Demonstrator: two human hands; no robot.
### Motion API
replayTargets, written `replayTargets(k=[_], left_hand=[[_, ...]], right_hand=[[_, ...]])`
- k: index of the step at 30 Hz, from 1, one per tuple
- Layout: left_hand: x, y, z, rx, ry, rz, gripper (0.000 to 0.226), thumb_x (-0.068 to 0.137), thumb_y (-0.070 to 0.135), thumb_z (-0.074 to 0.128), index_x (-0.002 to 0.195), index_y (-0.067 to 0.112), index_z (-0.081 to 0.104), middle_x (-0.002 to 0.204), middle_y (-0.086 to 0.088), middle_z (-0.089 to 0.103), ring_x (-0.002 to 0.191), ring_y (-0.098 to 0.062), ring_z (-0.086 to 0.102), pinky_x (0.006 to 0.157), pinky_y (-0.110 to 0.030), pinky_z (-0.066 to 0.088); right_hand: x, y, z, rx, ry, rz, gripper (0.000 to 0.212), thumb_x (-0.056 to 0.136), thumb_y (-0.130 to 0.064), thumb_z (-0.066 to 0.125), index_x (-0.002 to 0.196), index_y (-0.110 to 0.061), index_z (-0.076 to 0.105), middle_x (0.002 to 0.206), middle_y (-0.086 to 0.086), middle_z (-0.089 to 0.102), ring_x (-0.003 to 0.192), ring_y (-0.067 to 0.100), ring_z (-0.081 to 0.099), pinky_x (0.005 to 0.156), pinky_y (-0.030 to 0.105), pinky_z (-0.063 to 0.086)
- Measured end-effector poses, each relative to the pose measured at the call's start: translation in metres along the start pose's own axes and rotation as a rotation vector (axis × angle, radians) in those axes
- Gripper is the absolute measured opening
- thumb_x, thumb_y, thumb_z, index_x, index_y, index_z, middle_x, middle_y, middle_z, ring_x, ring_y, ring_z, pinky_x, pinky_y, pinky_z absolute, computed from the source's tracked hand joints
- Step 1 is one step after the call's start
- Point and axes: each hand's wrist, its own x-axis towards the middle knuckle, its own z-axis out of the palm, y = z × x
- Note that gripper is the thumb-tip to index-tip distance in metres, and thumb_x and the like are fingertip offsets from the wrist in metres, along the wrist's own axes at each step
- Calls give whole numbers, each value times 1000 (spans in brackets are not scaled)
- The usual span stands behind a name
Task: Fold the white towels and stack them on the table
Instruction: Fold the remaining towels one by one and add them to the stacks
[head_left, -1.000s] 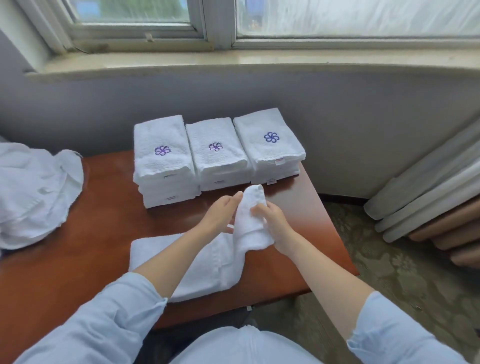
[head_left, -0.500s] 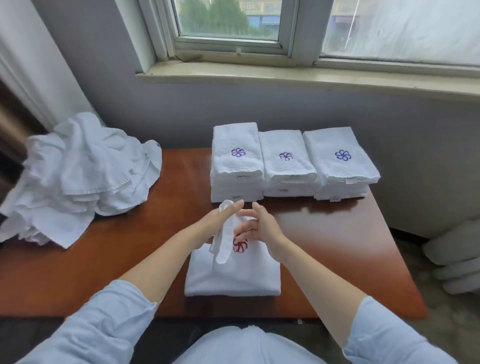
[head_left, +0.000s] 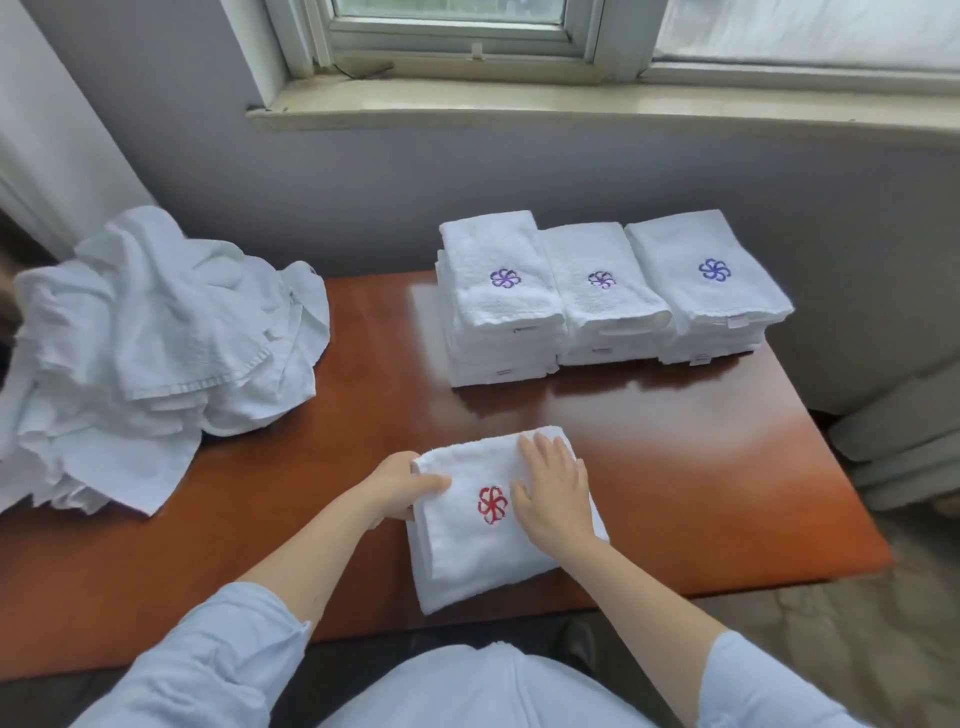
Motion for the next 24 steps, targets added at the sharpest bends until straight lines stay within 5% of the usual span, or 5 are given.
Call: replayTargets(k=[3, 8, 12, 15, 24], left_hand=[[6, -9, -4, 166, 13, 38, 26, 87, 30, 71, 99, 9, 60, 94, -6, 63, 86, -18, 65, 69, -29, 58], [8, -8, -13, 734, 116, 109, 35, 76, 48, 70, 72, 24, 46, 70, 7, 46, 60, -11, 45, 54, -27, 34], [9, -6, -13, 962, 73, 229, 46, 75, 47, 75, 109, 28, 50, 103, 7, 55, 85, -13, 56, 64, -28, 46], [12, -7, -12, 1079, -77, 419, 96, 81, 37, 74, 154, 36, 13, 139, 3, 37, 118, -21, 47, 85, -37, 52], [19, -12, -5, 1241, -296, 414, 95, 92, 44, 63, 152, 47, -11, 141, -6, 34, 108, -25, 51, 87, -35, 50]], right_hand=[[-4, -1, 22, -140, -131, -28, 71, 97, -61, 31, 157, -34, 3, 165, 0, -15, 149, 29, -22, 114, 58, -17], [-5, 4, 39, -254, -211, -89, 113, 69, -93, 37, 146, -44, -30, 152, 3, -45, 136, 34, -45, 106, 62, -29], [-4, 10, 43, -299, -235, -119, 135, 54, -92, 53, 141, -43, -39, 148, 4, -51, 130, 33, -52, 107, 61, -30], [-1, 11, 42, -322, -258, -139, 144, 51, -89, 63, 141, -43, -39, 146, 2, -53, 131, 32, -52, 106, 61, -30], [-13, 3, 36, -386, -272, -80, 136, 62, -76, 71, 145, -41, -31, 153, 1, -44, 138, 31, -43, 111, 63, -23]])
